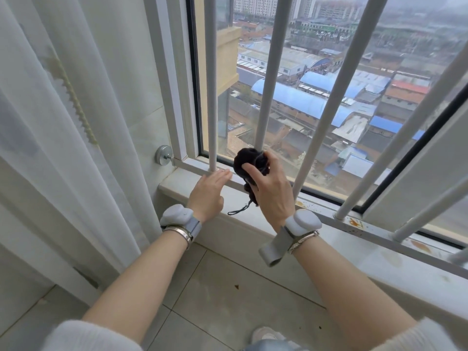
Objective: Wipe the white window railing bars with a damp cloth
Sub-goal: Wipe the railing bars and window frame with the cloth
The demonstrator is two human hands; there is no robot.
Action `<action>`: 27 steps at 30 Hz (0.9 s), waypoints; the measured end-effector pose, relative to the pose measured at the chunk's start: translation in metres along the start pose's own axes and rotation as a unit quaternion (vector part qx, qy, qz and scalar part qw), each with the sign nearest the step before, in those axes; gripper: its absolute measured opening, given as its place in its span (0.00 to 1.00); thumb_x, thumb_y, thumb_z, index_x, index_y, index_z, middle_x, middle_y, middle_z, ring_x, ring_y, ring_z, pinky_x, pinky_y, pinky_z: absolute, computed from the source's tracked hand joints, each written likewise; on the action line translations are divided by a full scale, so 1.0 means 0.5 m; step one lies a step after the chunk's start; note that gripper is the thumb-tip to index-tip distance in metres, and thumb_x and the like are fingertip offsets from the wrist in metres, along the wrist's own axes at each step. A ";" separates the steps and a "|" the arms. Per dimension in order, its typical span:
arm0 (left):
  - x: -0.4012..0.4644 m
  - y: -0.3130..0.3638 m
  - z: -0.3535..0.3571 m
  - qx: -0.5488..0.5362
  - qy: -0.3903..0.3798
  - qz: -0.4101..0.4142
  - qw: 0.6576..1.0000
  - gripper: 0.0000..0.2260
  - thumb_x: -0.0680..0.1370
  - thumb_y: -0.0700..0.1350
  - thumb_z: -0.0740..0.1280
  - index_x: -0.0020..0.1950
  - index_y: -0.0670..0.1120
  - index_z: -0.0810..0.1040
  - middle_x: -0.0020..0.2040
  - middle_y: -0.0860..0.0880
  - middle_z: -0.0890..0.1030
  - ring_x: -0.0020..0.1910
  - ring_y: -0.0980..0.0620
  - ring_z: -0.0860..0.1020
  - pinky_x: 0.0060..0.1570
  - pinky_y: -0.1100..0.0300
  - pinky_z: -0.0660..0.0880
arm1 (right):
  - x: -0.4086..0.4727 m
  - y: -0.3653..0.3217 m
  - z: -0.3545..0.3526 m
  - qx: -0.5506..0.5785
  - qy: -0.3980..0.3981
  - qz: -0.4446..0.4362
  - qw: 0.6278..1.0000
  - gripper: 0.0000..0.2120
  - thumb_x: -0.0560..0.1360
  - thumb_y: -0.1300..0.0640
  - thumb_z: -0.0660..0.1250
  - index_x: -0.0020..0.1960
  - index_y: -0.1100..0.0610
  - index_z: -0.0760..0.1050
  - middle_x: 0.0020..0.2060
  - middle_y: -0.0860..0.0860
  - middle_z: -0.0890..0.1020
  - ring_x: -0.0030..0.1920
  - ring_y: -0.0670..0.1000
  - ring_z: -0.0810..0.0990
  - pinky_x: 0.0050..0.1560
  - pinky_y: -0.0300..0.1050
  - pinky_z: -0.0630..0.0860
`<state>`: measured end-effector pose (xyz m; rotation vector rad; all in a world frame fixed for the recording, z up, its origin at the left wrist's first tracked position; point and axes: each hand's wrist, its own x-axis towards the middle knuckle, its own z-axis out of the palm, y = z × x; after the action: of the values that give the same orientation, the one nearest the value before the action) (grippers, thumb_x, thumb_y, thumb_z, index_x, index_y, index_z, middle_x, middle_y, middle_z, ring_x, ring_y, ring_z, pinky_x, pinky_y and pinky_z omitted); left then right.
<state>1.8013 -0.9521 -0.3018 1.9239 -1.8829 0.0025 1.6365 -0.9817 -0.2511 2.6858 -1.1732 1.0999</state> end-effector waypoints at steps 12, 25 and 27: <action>-0.008 0.009 -0.013 0.026 -0.031 -0.007 0.999 0.31 0.73 0.33 0.57 0.75 0.49 0.56 0.75 0.54 0.56 0.74 0.56 0.52 0.73 0.55 0.52 | -0.084 0.090 -0.015 -0.268 -0.142 -0.191 0.934 0.11 0.62 0.68 0.68 0.38 0.54 0.74 0.40 0.62 0.78 0.34 0.58 0.75 0.45 0.52 0.70; -0.009 0.015 -0.011 0.025 -0.019 -0.033 0.999 0.31 0.73 0.32 0.57 0.75 0.50 0.58 0.75 0.56 0.57 0.74 0.58 0.54 0.68 0.53 0.63 | -0.078 0.098 -0.009 -0.207 -0.162 -0.173 0.949 0.12 0.64 0.72 0.62 0.42 0.59 0.74 0.53 0.72 0.75 0.45 0.65 0.78 0.50 0.54 0.77; -0.009 0.017 -0.011 0.025 -0.020 -0.036 0.999 0.31 0.73 0.32 0.57 0.75 0.51 0.58 0.75 0.57 0.57 0.74 0.58 0.54 0.68 0.53 0.63 | -0.102 0.120 -0.021 -0.224 -0.162 -0.188 0.943 0.11 0.66 0.72 0.64 0.43 0.59 0.74 0.54 0.73 0.74 0.48 0.66 0.78 0.53 0.56 0.77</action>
<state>1.7946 -0.9460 -0.2954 2.0388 -1.8544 -0.0122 1.5674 -0.9894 -0.2893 2.6086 -0.7587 0.3003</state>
